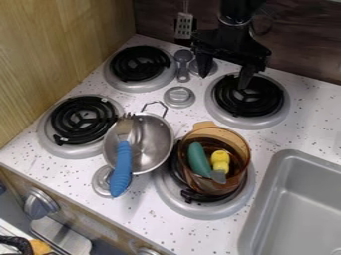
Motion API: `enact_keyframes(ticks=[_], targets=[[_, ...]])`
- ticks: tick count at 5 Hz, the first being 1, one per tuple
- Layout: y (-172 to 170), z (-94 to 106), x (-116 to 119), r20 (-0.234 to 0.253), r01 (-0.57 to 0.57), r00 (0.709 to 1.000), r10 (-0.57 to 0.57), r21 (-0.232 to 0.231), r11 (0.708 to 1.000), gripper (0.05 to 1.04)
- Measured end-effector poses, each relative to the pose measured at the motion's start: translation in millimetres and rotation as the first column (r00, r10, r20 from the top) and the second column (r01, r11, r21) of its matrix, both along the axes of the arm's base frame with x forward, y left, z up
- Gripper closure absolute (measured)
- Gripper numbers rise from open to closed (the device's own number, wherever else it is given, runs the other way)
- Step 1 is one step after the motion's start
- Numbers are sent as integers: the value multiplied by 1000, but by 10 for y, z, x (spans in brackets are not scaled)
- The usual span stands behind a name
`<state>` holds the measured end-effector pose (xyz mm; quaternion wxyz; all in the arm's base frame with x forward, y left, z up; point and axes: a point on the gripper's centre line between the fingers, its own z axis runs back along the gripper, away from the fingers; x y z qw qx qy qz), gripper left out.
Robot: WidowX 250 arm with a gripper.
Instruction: Collect the yellow knife from the pot to the top left burner
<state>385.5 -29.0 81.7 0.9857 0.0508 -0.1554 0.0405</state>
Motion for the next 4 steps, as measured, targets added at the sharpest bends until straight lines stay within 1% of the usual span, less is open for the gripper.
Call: enact_keyframes(ticks=[1,2,3,4], targets=[[-2,-128,-37,-43,-1,999,2,4,1000,83],[-6,-141,-130,-107,-26,994,25,-2,1000,83],[-126,-27,-233,-81,-55,995,55,11,998,83],[-271,209,-403,-52,-99,994,99,14,995,83]])
